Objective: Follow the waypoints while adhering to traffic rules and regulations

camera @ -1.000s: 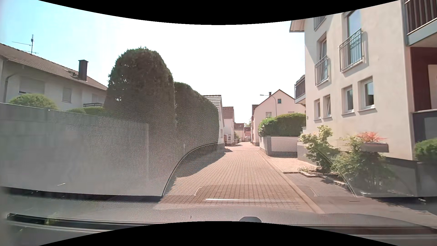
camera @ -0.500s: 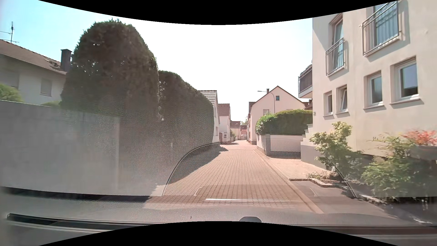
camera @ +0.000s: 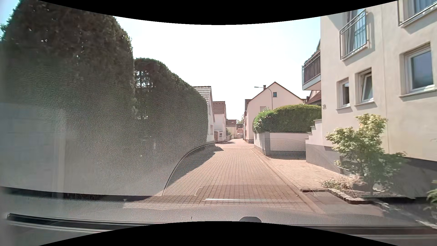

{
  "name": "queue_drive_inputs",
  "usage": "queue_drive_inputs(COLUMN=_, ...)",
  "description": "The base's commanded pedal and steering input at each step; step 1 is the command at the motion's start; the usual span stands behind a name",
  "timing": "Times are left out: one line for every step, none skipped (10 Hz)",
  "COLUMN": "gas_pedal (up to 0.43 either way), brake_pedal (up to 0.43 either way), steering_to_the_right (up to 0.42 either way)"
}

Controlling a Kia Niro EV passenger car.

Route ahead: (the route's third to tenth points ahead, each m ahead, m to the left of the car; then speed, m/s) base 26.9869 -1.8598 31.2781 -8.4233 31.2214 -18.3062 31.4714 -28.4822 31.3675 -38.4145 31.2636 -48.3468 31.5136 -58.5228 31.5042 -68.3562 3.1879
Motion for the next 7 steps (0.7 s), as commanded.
queue_drive_inputs(gas_pedal=0.020, brake_pedal=0.000, steering_to_the_right=0.035)
queue_drive_inputs(gas_pedal=0.020, brake_pedal=0.000, steering_to_the_right=0.033)
queue_drive_inputs(gas_pedal=0.020, brake_pedal=0.000, steering_to_the_right=0.031)
queue_drive_inputs(gas_pedal=0.020, brake_pedal=0.000, steering_to_the_right=0.026)
queue_drive_inputs(gas_pedal=0.020, brake_pedal=0.000, steering_to_the_right=0.019)
queue_drive_inputs(gas_pedal=0.020, brake_pedal=0.000, steering_to_the_right=0.010)
queue_drive_inputs(gas_pedal=0.020, brake_pedal=0.000, steering_to_the_right=0.004)
